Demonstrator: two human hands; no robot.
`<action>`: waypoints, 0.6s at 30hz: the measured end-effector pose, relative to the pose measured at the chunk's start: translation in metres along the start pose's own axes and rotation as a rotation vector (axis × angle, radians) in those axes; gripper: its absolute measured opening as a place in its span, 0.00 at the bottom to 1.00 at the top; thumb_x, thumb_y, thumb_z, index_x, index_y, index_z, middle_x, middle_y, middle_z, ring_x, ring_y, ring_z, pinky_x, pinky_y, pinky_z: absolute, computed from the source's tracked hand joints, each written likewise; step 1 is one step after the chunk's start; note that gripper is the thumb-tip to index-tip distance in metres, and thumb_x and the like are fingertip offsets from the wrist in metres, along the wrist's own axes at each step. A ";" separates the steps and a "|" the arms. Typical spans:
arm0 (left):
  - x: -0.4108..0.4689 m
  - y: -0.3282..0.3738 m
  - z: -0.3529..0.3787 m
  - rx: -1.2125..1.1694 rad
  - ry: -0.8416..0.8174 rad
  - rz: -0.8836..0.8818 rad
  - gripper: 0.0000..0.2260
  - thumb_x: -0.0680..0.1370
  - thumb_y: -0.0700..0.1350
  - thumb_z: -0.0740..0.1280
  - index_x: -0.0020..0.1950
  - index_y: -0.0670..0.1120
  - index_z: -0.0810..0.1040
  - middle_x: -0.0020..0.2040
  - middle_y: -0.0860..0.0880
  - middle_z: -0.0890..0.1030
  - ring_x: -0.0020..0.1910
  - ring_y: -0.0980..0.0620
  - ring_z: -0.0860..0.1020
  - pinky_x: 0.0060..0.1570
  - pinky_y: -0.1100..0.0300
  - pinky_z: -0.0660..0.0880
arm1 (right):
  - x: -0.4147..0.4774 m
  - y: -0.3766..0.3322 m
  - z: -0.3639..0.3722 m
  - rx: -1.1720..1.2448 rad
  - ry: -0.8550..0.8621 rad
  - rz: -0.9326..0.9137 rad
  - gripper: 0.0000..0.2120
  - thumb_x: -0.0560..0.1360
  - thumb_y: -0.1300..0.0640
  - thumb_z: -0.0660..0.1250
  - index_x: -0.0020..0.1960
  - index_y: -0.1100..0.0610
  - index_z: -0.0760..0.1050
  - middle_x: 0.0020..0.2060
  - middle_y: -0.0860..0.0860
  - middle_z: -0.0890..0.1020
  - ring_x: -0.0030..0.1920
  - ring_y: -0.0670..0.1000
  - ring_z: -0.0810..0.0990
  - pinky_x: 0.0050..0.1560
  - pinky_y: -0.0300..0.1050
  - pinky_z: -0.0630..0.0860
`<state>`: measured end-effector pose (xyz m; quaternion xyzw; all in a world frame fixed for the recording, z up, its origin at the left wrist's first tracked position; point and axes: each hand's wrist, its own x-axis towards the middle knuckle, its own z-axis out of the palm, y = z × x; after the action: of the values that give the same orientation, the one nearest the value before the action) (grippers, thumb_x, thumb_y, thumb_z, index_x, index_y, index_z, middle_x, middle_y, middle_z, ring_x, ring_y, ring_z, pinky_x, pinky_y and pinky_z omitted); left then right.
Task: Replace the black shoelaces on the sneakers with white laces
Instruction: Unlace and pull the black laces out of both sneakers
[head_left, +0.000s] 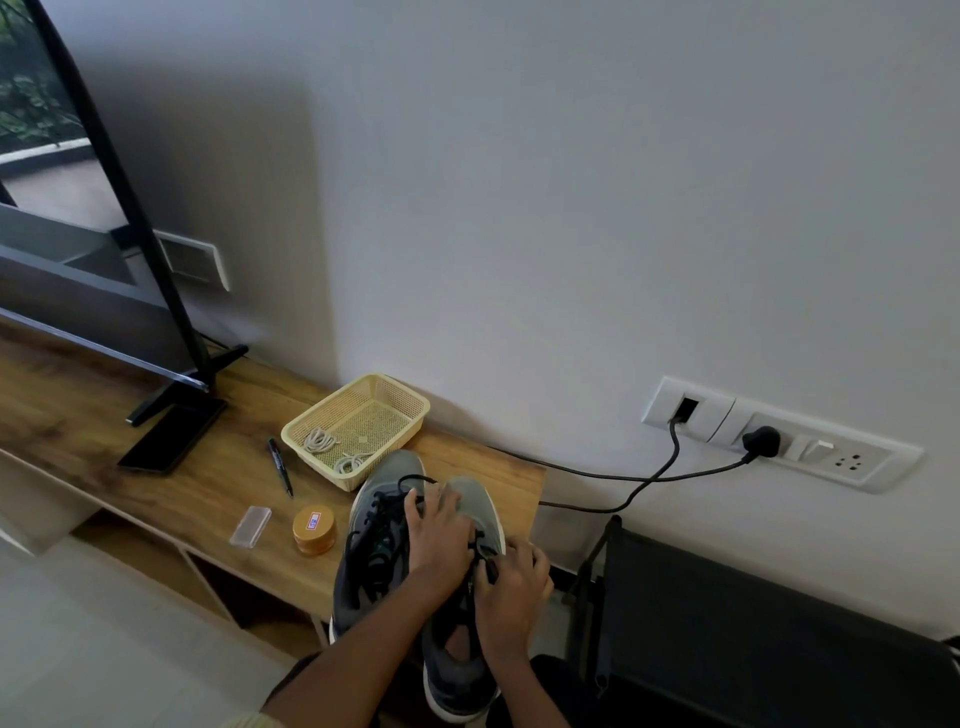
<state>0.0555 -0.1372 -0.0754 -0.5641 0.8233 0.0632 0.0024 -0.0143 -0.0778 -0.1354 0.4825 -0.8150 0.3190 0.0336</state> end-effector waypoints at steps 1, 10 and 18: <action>0.000 -0.001 0.001 0.022 0.008 0.009 0.11 0.79 0.51 0.62 0.59 0.53 0.77 0.75 0.50 0.58 0.76 0.45 0.48 0.71 0.42 0.40 | 0.000 -0.001 -0.001 -0.004 0.001 0.000 0.12 0.56 0.59 0.81 0.36 0.57 0.81 0.47 0.50 0.81 0.52 0.54 0.73 0.43 0.55 0.77; -0.005 -0.019 -0.011 -0.003 0.082 -0.022 0.11 0.77 0.49 0.59 0.53 0.50 0.78 0.71 0.53 0.64 0.73 0.48 0.53 0.71 0.44 0.43 | 0.001 -0.008 -0.010 -0.080 -0.011 0.039 0.14 0.55 0.60 0.81 0.37 0.57 0.80 0.43 0.52 0.81 0.47 0.58 0.79 0.44 0.55 0.75; -0.012 -0.077 -0.044 -0.223 0.262 -0.220 0.07 0.76 0.49 0.61 0.50 0.49 0.77 0.60 0.52 0.74 0.65 0.49 0.65 0.62 0.52 0.58 | 0.000 -0.006 -0.010 -0.066 -0.064 0.085 0.12 0.54 0.61 0.82 0.32 0.59 0.80 0.41 0.54 0.81 0.44 0.59 0.79 0.39 0.55 0.76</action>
<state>0.1345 -0.1583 -0.0388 -0.6509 0.7378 0.0794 -0.1603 -0.0121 -0.0742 -0.1242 0.4560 -0.8455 0.2775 0.0102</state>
